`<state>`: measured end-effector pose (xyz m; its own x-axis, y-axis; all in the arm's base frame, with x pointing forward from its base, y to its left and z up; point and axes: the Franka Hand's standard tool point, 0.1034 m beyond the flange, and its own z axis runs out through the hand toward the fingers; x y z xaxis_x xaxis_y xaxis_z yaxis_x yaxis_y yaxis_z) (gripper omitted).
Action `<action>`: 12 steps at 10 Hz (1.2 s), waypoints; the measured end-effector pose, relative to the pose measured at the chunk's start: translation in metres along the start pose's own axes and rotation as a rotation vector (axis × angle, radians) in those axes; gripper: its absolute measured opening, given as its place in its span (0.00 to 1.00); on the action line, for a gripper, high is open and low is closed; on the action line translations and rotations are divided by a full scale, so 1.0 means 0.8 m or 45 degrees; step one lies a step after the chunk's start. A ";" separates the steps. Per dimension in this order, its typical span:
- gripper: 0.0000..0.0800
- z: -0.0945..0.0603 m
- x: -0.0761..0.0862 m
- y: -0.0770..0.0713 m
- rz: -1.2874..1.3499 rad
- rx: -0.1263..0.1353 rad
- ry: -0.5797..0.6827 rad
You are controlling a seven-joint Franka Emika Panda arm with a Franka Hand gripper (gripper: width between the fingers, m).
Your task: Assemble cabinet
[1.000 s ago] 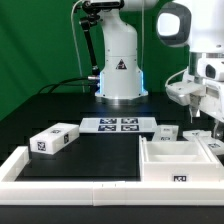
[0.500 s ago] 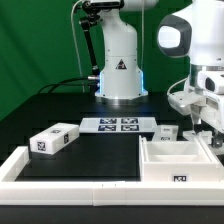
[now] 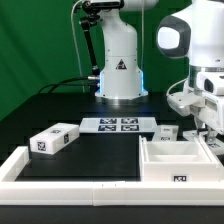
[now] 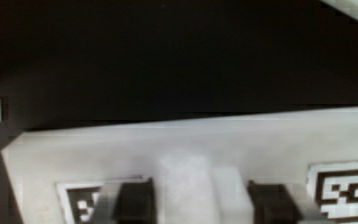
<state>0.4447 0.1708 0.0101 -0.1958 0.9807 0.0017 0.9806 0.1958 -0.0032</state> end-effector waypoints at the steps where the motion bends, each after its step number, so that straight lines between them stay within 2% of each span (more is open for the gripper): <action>1: 0.08 0.000 -0.002 -0.001 0.020 0.017 -0.009; 6: 0.09 -0.003 -0.006 0.000 0.058 0.030 -0.021; 8: 0.09 -0.031 -0.028 0.004 0.116 0.026 -0.052; 12: 0.09 -0.057 -0.075 -0.010 0.182 0.008 -0.068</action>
Offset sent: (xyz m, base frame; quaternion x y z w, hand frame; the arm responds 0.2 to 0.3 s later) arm 0.0000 0.0000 0.0000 0.0000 0.0000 0.0000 1.0000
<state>0.4489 0.1104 0.0559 -0.0545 0.9971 -0.0523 0.9985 0.0543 -0.0063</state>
